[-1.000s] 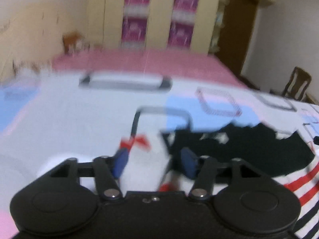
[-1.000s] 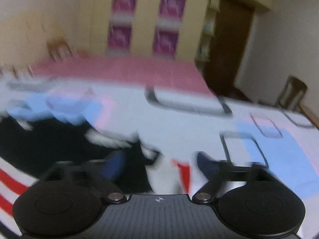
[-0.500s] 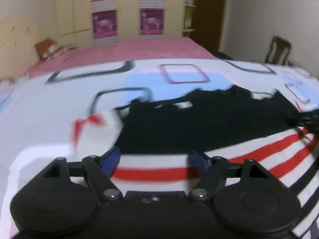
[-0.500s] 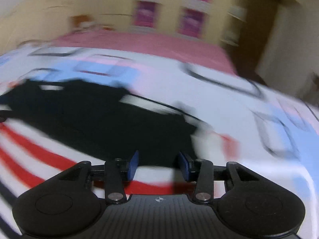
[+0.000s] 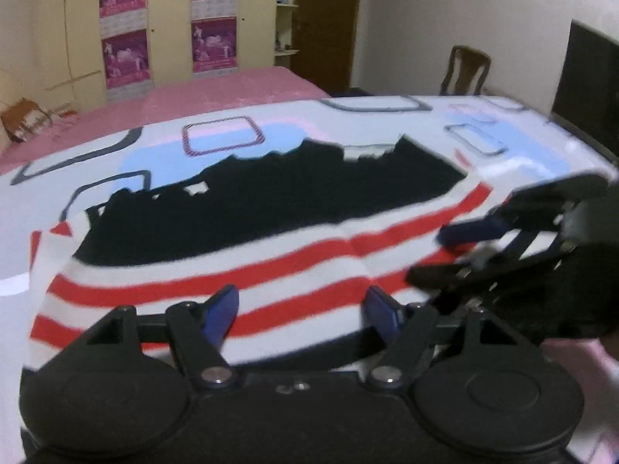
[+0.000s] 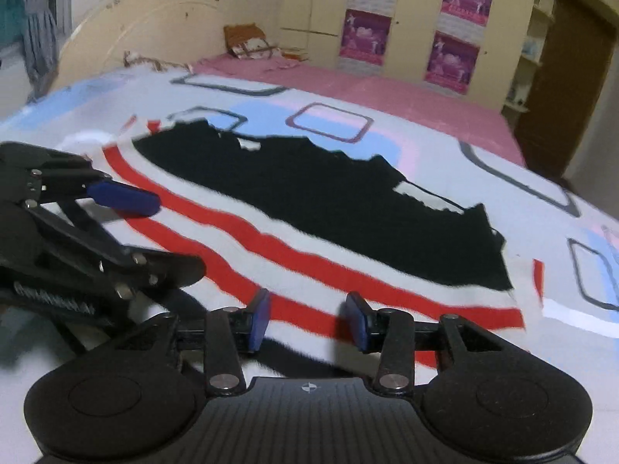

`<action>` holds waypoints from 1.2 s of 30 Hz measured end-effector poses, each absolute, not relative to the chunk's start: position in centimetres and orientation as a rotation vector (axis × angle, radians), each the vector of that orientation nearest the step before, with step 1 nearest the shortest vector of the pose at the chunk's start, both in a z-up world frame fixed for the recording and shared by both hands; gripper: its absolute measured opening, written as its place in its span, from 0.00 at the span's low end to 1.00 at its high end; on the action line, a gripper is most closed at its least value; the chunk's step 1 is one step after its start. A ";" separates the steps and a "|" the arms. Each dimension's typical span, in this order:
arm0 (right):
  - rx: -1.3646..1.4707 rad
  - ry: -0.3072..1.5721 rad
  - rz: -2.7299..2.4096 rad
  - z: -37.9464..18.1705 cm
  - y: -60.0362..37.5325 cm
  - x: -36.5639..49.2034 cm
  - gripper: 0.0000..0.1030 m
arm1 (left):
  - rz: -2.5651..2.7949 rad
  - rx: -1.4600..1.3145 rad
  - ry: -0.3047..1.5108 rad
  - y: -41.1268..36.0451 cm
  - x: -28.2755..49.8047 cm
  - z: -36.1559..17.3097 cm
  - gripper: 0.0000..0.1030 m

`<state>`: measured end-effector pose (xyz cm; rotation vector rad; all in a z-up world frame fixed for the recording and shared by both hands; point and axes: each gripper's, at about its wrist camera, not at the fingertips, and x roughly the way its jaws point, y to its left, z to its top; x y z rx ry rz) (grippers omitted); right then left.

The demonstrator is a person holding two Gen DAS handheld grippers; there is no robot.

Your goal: Fold small clothes

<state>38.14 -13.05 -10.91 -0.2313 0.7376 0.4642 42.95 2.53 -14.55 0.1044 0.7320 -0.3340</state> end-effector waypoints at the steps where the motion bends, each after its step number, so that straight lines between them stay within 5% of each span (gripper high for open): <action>1: -0.221 0.744 0.455 -10.8 -13.5 38.0 0.41 | -0.333 0.090 0.731 3.1 42.7 -14.6 0.71; 9: -0.098 0.851 0.227 -11.0 -23.4 37.1 0.41 | -0.136 -0.004 0.749 12.6 39.0 -14.5 0.72; 15: -0.074 0.746 0.373 -7.6 -17.9 33.8 0.41 | -0.210 0.004 0.700 8.3 37.3 -12.6 0.67; 22: -0.136 0.842 0.506 -11.3 -10.9 31.6 0.33 | -0.265 0.039 0.767 3.4 36.0 -15.0 0.63; 36: -0.157 0.866 0.252 -11.7 -23.5 31.5 0.22 | -0.018 -0.035 0.764 11.6 33.9 -13.9 0.56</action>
